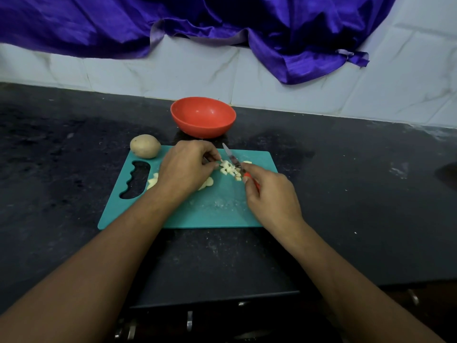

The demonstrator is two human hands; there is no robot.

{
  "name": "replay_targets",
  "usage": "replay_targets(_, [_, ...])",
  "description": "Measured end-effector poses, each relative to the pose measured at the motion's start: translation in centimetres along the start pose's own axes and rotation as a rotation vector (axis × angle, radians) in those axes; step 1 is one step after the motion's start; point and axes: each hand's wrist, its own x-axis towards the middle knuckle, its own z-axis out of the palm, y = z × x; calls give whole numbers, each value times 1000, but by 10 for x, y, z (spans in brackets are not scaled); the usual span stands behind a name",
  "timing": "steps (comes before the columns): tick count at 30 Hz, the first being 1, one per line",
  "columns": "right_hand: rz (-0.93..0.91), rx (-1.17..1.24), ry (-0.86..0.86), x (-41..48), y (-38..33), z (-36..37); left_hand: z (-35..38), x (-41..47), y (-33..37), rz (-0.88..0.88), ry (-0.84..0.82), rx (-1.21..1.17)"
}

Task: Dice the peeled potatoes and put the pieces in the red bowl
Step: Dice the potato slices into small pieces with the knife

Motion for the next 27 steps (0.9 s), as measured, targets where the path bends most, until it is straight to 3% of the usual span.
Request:
replay_targets(6, [-29, -93, -32, 2, -6, 1, 3, 2, 1, -1, -75, 49])
replay_targets(17, [-124, -395, -171, 10, -10, -1, 3, 2, 3, -3, -52, 67])
replay_targets(19, [-70, -277, -192, 15, -3, -3, 2, 1, 3, -7, -46, 58])
replay_targets(23, [191, 363, -133, 19, 23, -6, -3, -1, 1, -18, -13, -19])
replay_targets(25, [197, 379, -100, 14, 29, -7, -5, -1, 0, -20, 19, -31])
replay_targets(27, [114, 242, -67, 7, 24, -7, -7, 1, -2, -26, 53, -31])
